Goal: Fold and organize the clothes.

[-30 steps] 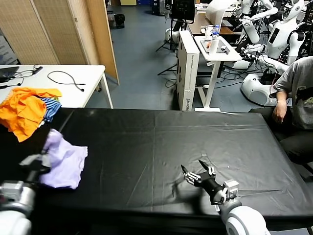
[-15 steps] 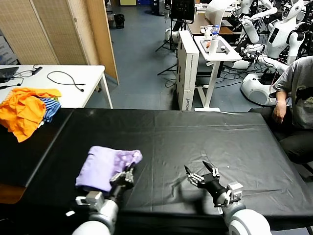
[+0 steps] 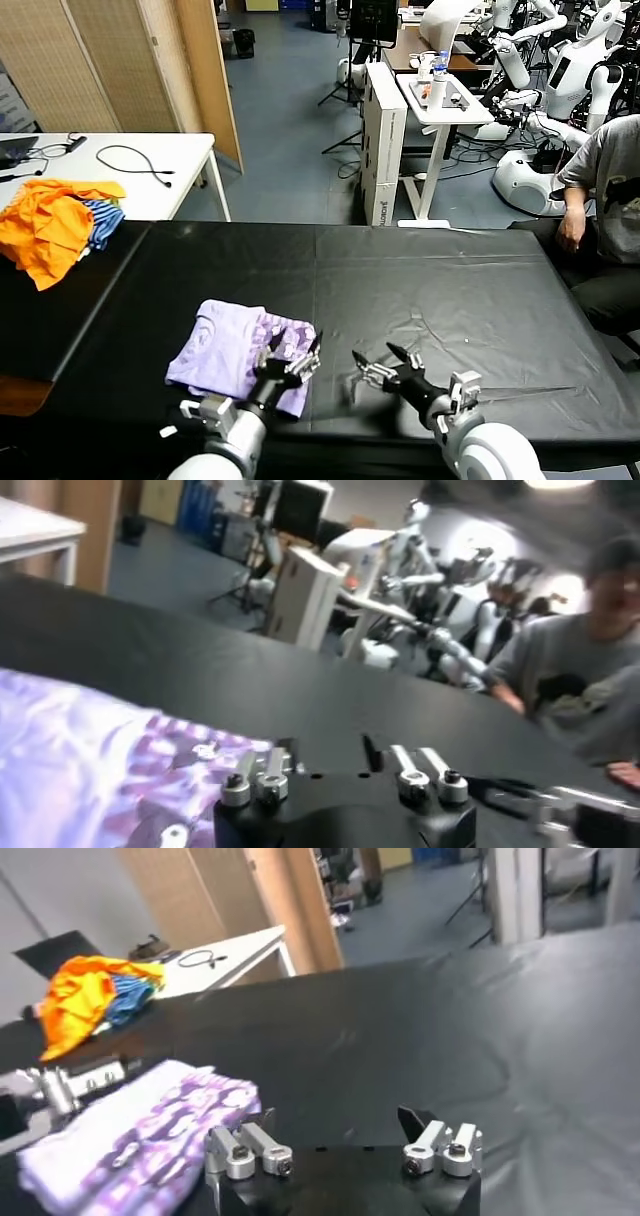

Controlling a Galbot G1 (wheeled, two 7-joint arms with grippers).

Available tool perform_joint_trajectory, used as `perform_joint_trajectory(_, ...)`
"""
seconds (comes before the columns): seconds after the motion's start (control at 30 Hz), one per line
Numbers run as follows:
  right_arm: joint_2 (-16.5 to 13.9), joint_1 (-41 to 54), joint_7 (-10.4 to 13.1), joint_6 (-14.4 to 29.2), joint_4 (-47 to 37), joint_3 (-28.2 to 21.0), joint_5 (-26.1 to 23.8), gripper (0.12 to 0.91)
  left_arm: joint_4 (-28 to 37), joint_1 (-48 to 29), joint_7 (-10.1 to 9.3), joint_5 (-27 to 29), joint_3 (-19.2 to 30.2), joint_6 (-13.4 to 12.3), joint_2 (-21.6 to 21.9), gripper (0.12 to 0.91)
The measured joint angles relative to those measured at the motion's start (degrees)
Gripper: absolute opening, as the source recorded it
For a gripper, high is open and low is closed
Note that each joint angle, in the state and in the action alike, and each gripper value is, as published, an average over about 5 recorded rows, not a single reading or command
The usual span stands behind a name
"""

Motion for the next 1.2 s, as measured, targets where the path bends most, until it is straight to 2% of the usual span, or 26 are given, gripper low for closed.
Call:
perform_joint_trajectory(0.07, -0.11, 0.99, 0.80, -0.86, -0.56, -1.35, 3.39, 0.907, -0.21, -0.38, -0.43, -0.42, -1.07, -0.14, 0.66, 0.897)
perform_joint_trajectory(0.23, 0.43, 4.42, 2.10, -2.02, -2.51, -5.34, 9.72, 0.907, -0.23, -0.04, -1.02, -0.29, -3.25, -0.75, 1.45, 0.906)
perform_joint_trajectory(0.5, 2.79, 9.33, 2.44, -2.30, -6.33, -11.84, 10.44, 0.894, -0.06, 1.51, -1.04, 1.96, -4.27, -1.59, 0.60, 0.907)
perform_joint_trajectory(0.6, 3.65, 10.41, 2.13, -2.27, -7.65, -13.64, 10.09, 0.798, -0.07, 1.89, -1.12, 2.36, -4.79, -1.82, 0.54, 0.907)
perform_joint_trajectory(0.8, 3.90, 11.23, 1.54, -2.26, -8.41, -15.06, 9.24, 0.434, -0.07, 2.26, -1.30, 2.71, -6.02, -2.19, 0.54, 0.907)
perform_joint_trajectory(0.83, 3.73, 11.37, 1.66, -2.35, -8.39, -14.97, 9.15, 0.358, -0.06, 2.26, -1.32, 2.74, -6.23, -2.23, 0.57, 0.907)
perform_joint_trajectory(0.93, 2.86, 12.09, 2.43, -3.33, -8.47, -14.19, 9.07, 0.198, 0.09, 2.25, -1.40, 2.79, -6.88, -2.39, 0.67, 0.907)
perform_joint_trajectory(1.03, 1.77, 13.26, 3.55, -5.10, -8.99, -13.17, 9.07, 0.140, 0.41, 2.31, -1.47, 2.78, -7.45, -2.60, 0.70, 0.907)
perform_joint_trajectory(1.2, -0.42, 16.36, 5.03, -8.47, -10.30, -11.66, 8.40, 0.140, 0.92, 2.61, -1.55, 2.82, -7.91, -3.07, 0.47, 0.907)
